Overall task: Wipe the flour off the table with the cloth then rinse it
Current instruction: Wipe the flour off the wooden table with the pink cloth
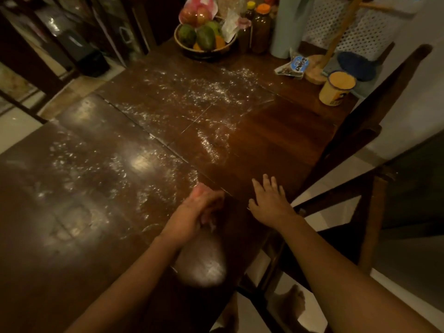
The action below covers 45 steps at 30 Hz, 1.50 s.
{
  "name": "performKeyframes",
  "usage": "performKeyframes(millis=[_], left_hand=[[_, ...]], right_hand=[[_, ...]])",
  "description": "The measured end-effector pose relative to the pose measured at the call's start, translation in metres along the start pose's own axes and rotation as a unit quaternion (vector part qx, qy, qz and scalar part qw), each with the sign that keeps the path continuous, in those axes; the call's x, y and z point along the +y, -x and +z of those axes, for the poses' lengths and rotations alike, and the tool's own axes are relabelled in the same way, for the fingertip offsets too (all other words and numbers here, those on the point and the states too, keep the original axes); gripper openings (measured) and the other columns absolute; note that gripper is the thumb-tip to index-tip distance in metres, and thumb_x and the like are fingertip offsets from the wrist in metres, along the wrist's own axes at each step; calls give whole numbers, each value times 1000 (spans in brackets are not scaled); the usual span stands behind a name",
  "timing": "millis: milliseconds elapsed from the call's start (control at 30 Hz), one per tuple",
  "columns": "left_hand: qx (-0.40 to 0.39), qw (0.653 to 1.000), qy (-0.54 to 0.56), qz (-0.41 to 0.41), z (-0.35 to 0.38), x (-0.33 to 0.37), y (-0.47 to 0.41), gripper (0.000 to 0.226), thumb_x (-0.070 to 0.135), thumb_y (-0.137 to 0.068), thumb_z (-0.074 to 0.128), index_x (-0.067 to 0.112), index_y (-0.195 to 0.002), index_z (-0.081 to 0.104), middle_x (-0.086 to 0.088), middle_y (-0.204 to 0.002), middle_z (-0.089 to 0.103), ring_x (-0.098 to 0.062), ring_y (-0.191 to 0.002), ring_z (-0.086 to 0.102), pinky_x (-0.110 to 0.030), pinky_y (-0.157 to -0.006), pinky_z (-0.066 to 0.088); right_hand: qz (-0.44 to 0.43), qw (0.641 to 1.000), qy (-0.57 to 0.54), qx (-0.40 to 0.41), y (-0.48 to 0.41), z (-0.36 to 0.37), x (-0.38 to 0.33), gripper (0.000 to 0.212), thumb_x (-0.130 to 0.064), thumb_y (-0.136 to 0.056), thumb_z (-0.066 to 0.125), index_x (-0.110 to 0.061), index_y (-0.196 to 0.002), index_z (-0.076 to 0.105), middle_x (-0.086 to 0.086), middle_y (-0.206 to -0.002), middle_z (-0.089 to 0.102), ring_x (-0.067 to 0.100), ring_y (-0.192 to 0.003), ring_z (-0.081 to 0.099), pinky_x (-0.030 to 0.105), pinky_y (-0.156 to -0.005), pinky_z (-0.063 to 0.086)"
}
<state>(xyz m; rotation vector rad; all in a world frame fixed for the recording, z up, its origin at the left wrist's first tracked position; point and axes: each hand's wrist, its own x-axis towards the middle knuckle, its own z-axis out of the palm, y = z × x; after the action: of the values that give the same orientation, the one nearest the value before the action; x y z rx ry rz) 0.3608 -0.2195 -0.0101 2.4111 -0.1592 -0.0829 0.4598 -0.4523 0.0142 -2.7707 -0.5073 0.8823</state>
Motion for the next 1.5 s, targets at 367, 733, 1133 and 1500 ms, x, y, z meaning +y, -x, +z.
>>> performKeyframes(millis=[367, 733, 1133, 1500], left_hand=[[-12, 996, -42, 80, 14, 0, 75, 40, 7, -94, 61, 26, -129, 63, 6, -151, 45, -8, -147, 27, -48, -123, 14], [251, 934, -70, -245, -30, -40, 107, 40, 3, -88, 57, 27, -118, 66, 1, -131, 60, -30, -126, 53, -47, -105, 43], [346, 868, 27, -355, -53, -64, 141, 47, 25, -93, 54, 28, -139, 47, 12, -132, 48, -17, -118, 52, -43, -97, 47], [220, 866, -129, -429, -12, -28, 185, 71, 9, -84, 66, 44, -142, 43, 10, -155, 36, -20, -146, 29, -46, -120, 1]], right_hand=[[-31, 992, 77, 98, -22, 54, -42, 72, -50, -102, 19, -13, -160, -1, 28, -163, -11, 44, -151, -12, 65, -118, -5], [-26, 978, 120, 171, -22, 75, -58, 75, -52, -96, 18, -11, -160, 15, 25, -164, 11, 44, -152, 9, 68, -117, 12], [-160, 963, 135, 172, -24, 81, -52, 70, -44, -96, 24, -9, -157, 25, 22, -164, 18, 41, -152, 11, 67, -118, 12], [-206, 952, 153, 168, -25, 81, -50, 76, -52, -90, 28, -15, -156, 28, 24, -163, 18, 44, -151, 12, 69, -117, 12]])
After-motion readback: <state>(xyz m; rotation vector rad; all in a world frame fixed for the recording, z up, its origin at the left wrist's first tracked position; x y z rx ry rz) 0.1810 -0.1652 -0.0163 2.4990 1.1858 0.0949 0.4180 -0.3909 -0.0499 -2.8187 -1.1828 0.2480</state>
